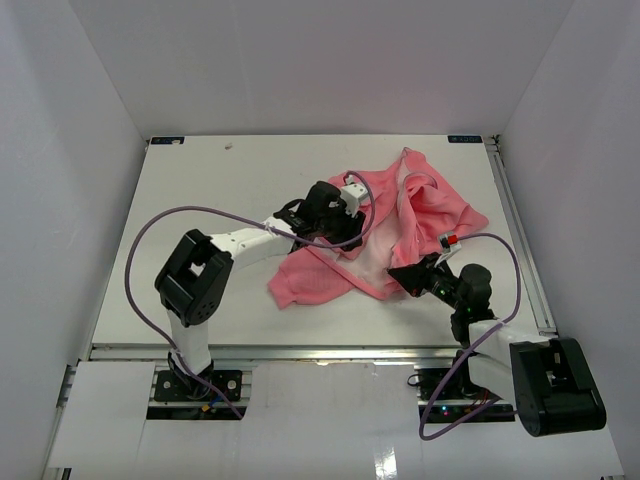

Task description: Zip up the jacket

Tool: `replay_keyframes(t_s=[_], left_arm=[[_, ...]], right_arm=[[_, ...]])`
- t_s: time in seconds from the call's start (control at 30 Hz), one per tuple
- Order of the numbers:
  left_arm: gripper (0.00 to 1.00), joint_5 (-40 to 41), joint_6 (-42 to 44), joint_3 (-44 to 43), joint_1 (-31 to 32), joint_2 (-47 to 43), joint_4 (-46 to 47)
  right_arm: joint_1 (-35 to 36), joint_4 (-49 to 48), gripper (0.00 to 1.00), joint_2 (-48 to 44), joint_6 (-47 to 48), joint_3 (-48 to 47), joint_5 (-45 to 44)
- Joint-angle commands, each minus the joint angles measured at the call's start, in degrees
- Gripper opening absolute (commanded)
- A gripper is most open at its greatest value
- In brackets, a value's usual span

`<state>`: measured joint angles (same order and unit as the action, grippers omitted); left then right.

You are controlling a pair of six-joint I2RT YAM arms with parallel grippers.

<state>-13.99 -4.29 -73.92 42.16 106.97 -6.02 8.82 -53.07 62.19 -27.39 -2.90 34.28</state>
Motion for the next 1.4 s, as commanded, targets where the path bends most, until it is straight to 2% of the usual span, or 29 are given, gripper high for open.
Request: replay_keyframes(t_s=[0.0,0.17,0.5,0.57,0.67,0.83,1.03,1.23,1.3,1.37], left_arm=[[0.56,4.4,1.8,-3.6,0.6,3.7,-3.0],[0.57,10.4,2.1,-5.4,1.2,6.5,-4.9],[0.58,10.0,2.0,-3.9,2.0,6.0,-6.0],[0.62,10.9,1.4,-3.8,2.2,5.1,-6.4],[0.71,11.6,1.4,-4.4,2.9,4.2,-7.6],[0.71,13.6,2.3,-6.5,3.3,3.3,-11.1],[0.68,19.7,3.0,-7.1,3.4,2.6,-14.7],[0.68,14.2,3.5,-8.4,3.3,2.5,-15.4],[0.65,12.4,3.4,-11.2,3.3,3.6,-17.8],[0.65,12.7,3.3,-11.2,3.4,3.2,-18.5]], right_arm=[[0.3,0.6,0.08,-2.0,1.6,-0.6,-0.9],[0.2,1.8,0.08,-3.4,2.1,-0.8,-1.5],[0.3,2.4,0.08,-3.5,1.8,-1.0,-0.5],[0.4,2.4,0.08,-3.6,1.8,-0.8,-0.7],[0.4,2.4,0.08,-3.6,1.8,-0.7,-0.7],[0.4,2.7,0.08,-3.3,1.8,-1.0,-0.4],[0.5,3.0,0.08,-3.8,1.8,-0.8,-0.7],[0.5,2.9,0.08,-3.4,1.8,-0.8,-0.8],[0.5,3.1,0.08,-3.4,1.8,-1.0,-0.4],[0.5,2.9,0.08,-3.4,1.8,-0.8,-0.6]])
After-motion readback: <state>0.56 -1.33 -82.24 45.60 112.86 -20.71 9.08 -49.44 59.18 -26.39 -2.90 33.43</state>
